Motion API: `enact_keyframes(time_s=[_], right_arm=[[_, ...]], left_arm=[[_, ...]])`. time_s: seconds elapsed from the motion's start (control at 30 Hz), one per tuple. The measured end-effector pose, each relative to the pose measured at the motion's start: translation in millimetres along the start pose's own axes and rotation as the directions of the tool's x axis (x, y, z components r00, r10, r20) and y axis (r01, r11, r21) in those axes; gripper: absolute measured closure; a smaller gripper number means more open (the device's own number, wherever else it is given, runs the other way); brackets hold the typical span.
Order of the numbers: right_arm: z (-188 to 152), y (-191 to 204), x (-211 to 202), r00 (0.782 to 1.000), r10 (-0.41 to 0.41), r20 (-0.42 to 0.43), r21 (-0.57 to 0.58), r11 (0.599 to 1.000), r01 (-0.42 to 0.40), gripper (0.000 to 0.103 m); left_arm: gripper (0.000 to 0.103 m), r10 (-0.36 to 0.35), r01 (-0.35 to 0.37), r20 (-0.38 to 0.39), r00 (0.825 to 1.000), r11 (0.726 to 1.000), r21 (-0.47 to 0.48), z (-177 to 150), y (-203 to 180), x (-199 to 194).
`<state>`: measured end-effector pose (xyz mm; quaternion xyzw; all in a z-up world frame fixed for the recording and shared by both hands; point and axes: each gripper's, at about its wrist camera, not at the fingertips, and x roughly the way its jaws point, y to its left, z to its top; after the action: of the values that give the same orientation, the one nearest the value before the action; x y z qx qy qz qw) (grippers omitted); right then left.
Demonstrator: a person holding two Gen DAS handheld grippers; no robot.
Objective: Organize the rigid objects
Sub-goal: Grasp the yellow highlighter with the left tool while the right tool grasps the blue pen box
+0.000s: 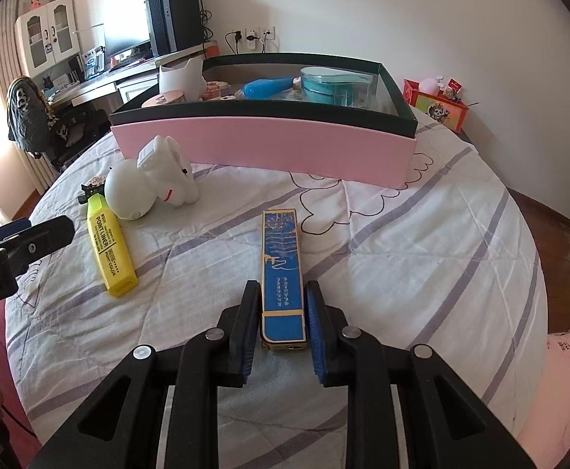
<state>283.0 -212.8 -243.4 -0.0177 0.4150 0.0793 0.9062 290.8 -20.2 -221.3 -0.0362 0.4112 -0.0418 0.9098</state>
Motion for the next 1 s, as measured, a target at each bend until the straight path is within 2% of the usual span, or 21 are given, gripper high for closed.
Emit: enact_keyframes(time_s=[0.1,0.23,0.3,0.43,0.57,0.67,0.77,0.83,0.9,1.0], right_arm=[[-0.5,1.0,-0.1,1.0,0.0,0.0,-0.001,1.0,0.0,0.08],[-1.2,0.0,0.0,1.0,0.008,0.002,0.004,1.0,-0.008,0.08],[-1.7,-1.1,-0.3,1.0,0.014,0.003,0.006,1.0,-0.014,0.08],[-2.4,-2.0,-1.1,1.0,0.015,0.007,0.01,1.0,-0.015,0.08],[-4.4,2.7,-3.0,0.999,0.027,0.018,0.015,1.0,-0.028,0.079],[0.7,5.2,0.4,1.0,0.014,0.008,0.012,1.0,-0.014,0.079],[5.2,5.7,6.2,1.0,0.002,0.001,0.009,1.0,-0.002,0.079],[7.0,8.1,7.6,1.0,-0.008,0.003,-0.004,1.0,0.008,0.079],[7.3,8.8,8.2,1.0,-0.008,0.008,-0.011,1.0,0.008,0.079],[6.4,7.5,6.3,1.0,0.012,0.019,-0.012,1.0,-0.011,0.082]], left_arm=[[0.0,-0.004,0.006,-0.045,0.999,0.999,0.048,3.8,-26.3,19.8],[0.0,0.054,-0.046,-0.086,0.995,0.995,0.092,-0.4,-34.7,36.4],[0.0,0.053,-0.046,-0.073,0.996,0.995,0.09,-2.7,-26.5,30.6],[0.0,0.132,-0.129,-0.043,0.99,0.989,0.065,-12.6,6.6,16.8],[0.002,0.132,-0.132,-0.019,0.991,0.991,-0.013,-14.6,29.7,15.1],[0.015,0.117,-0.116,-0.011,0.993,0.993,0.037,-6.0,23.9,19.6],[0.039,0.094,-0.094,0.005,0.996,0.992,0.083,-1.5,15.0,24.1],[0.064,0.065,-0.067,0.016,0.998,0.991,0.115,-2.2,8.4,22.9],[0.076,0.039,-0.042,0.023,0.999,0.99,0.133,-4.4,4.1,20.7],[0.077,0.02,-0.024,0.035,0.999,0.992,0.127,-6.8,4.3,15.7]])
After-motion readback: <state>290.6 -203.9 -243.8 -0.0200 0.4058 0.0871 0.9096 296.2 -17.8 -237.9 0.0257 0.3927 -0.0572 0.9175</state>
